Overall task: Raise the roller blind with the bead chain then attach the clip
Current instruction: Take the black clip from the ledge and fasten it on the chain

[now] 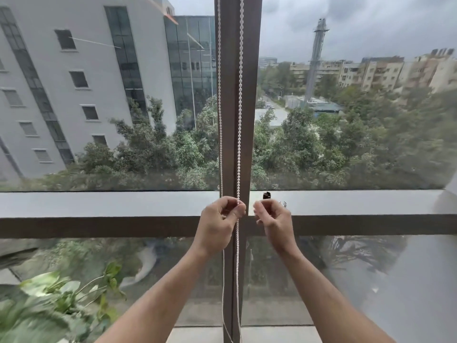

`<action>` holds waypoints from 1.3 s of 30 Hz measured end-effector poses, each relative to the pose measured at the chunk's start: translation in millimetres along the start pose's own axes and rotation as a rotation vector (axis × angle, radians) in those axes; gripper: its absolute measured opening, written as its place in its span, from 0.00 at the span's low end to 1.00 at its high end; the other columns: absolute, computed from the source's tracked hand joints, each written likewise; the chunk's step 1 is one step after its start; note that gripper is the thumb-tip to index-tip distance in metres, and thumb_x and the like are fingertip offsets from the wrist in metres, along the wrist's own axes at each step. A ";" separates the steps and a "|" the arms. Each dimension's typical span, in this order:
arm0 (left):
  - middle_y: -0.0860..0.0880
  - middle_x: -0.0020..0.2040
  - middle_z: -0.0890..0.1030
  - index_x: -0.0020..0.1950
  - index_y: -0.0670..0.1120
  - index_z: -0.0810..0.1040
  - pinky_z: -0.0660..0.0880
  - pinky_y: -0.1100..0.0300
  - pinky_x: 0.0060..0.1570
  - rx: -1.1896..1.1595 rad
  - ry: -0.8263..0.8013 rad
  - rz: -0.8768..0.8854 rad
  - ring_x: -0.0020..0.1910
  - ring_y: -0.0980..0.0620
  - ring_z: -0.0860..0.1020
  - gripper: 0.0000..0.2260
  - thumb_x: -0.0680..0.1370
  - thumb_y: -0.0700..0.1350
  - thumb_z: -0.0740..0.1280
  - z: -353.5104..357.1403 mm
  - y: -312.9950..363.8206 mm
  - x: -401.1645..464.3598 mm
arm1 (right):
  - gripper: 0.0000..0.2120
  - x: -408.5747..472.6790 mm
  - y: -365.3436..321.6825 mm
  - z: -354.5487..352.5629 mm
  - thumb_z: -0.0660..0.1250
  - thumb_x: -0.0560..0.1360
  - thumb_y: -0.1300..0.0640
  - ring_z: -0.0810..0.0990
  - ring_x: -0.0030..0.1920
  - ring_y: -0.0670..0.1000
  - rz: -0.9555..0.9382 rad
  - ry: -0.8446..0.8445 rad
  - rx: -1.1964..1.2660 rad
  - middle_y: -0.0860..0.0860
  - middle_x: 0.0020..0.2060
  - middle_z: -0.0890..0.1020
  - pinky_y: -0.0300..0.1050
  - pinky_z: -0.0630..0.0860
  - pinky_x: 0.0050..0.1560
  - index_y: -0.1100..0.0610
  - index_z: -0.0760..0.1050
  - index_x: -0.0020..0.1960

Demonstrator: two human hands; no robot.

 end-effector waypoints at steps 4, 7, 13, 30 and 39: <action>0.49 0.36 0.85 0.40 0.54 0.84 0.77 0.60 0.37 -0.118 -0.024 -0.096 0.35 0.53 0.81 0.08 0.77 0.44 0.71 5.9 -27.7 -18.5 | 0.05 13.2 44.8 -34.6 0.69 0.77 0.54 0.82 0.45 0.54 0.133 0.204 -0.149 0.53 0.44 0.82 0.50 0.81 0.42 0.53 0.76 0.50; 0.50 0.34 0.84 0.40 0.51 0.84 0.77 0.61 0.34 -0.161 0.002 -0.145 0.33 0.55 0.80 0.09 0.77 0.39 0.70 5.4 -43.6 -29.9 | 0.16 27.6 64.2 -39.7 0.70 0.76 0.52 0.78 0.51 0.54 0.165 0.211 -0.311 0.55 0.52 0.78 0.45 0.76 0.49 0.57 0.73 0.60; 0.46 0.33 0.83 0.41 0.39 0.83 0.77 0.60 0.35 -0.277 0.049 -0.193 0.31 0.52 0.78 0.04 0.74 0.34 0.71 4.3 -58.9 -48.2 | 0.27 60.0 74.1 -24.4 0.72 0.75 0.52 0.75 0.56 0.55 0.167 0.129 -0.521 0.58 0.56 0.76 0.47 0.69 0.59 0.62 0.69 0.69; 0.46 0.36 0.85 0.42 0.47 0.85 0.80 0.55 0.39 -0.250 0.041 -0.200 0.34 0.50 0.81 0.04 0.70 0.45 0.76 12.5 -82.8 -76.6 | 0.09 71.9 82.6 -21.1 0.68 0.77 0.61 0.77 0.55 0.57 0.115 0.098 -0.507 0.57 0.54 0.80 0.49 0.72 0.55 0.61 0.76 0.57; 0.52 0.44 0.81 0.45 0.58 0.72 0.82 0.54 0.40 -0.093 0.124 -0.090 0.37 0.46 0.85 0.15 0.70 0.45 0.76 0.6 -74.3 -85.4 | 0.09 9.3 67.8 2.8 0.67 0.79 0.61 0.81 0.47 0.47 0.036 -0.034 -0.266 0.48 0.47 0.81 0.30 0.73 0.42 0.57 0.72 0.58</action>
Point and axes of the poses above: each hand's wrist, its own x-axis towards the middle knuckle, its own z-axis out of the palm, y = z × x, the point moved 10 cm from there along x, towards the middle knuckle
